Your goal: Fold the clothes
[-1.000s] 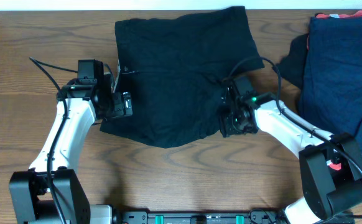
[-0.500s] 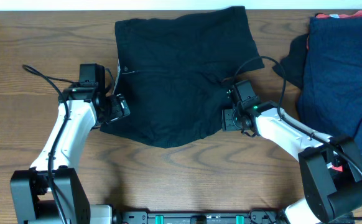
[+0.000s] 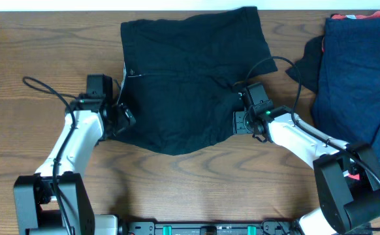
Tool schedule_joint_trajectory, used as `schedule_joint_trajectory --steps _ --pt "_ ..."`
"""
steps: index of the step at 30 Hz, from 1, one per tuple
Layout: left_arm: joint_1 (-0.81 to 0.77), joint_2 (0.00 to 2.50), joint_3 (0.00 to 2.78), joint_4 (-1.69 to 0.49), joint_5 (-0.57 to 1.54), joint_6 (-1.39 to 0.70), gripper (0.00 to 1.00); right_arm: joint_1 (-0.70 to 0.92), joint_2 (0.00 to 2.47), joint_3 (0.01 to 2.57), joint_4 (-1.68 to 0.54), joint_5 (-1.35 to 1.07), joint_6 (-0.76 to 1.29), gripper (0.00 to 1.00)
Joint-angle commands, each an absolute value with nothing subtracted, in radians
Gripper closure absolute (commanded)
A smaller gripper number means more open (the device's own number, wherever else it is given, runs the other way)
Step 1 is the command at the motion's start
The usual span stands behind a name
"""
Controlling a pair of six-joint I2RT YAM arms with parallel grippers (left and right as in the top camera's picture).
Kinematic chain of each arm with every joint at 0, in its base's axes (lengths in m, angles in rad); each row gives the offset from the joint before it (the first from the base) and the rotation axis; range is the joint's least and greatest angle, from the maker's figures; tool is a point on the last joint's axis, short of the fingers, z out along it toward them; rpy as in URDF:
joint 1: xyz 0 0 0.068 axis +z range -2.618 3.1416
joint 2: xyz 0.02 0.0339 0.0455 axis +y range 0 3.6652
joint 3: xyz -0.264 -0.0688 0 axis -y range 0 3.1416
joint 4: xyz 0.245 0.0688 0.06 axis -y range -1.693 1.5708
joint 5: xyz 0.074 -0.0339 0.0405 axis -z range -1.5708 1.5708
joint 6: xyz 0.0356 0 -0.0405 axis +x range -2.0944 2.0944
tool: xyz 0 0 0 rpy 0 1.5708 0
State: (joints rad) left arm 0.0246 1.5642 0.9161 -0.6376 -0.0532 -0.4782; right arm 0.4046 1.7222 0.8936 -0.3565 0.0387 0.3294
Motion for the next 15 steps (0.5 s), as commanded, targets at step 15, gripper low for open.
schedule_joint_trajectory --steps 15 --pt "0.029 1.575 0.736 -0.417 -0.054 -0.630 0.29 0.401 1.724 0.894 -0.336 0.078 0.336 0.49"
